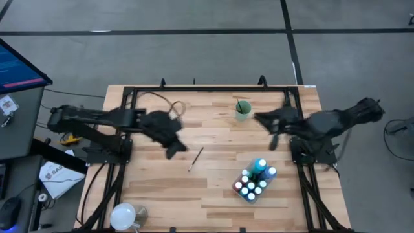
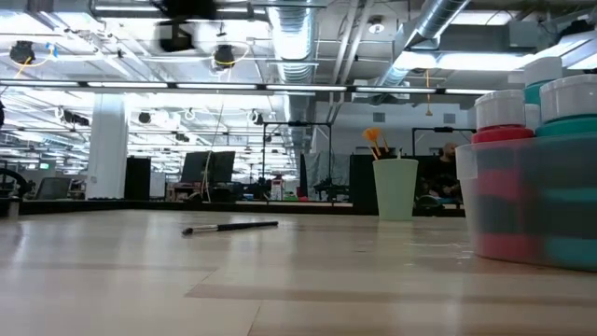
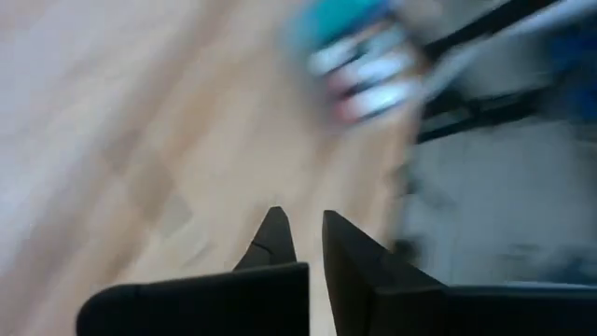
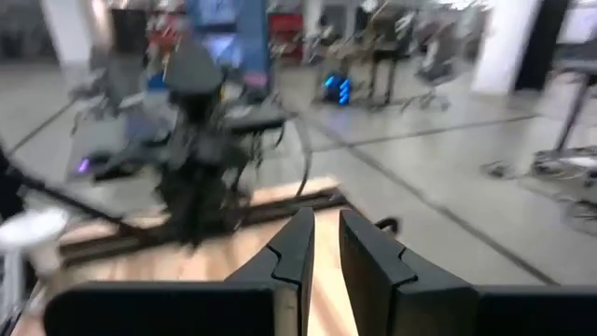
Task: Pick & Place Paint Supplies
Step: Put the black paint brush into the green cup
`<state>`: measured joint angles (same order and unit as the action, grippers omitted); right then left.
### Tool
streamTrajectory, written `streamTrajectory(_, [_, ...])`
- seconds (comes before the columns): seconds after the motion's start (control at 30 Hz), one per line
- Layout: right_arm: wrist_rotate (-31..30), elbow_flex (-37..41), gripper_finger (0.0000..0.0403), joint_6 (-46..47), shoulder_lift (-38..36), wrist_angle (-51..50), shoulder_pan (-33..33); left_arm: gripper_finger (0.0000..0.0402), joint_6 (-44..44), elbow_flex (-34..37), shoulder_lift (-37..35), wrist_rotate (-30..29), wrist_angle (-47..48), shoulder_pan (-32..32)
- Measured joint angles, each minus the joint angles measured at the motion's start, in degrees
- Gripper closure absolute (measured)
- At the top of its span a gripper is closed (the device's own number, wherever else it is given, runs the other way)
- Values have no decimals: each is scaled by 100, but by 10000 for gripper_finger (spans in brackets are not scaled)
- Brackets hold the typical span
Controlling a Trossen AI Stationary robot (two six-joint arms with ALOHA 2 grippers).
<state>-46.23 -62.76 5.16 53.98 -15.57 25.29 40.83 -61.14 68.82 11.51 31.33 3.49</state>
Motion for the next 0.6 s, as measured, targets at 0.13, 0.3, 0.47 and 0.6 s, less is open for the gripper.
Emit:
streamTrajectory(0.13, [1286,-251,354,195,774,-46,-695,401,507,21,-510,-1007,1974,476])
streamTrajectory(0.3, [2681,-702,354,273,1842,-82,-1358,401,1151,600,-493,-1611,2185,1096])
streamTrajectory(0.47, [3564,-1290,354,390,2716,-42,-1629,401,1340,1600,9,-1895,1200,1238])
streamTrajectory(0.6, [4022,-1650,354,390,3303,-78,-1703,401,1394,2289,303,-1907,-261,1212])
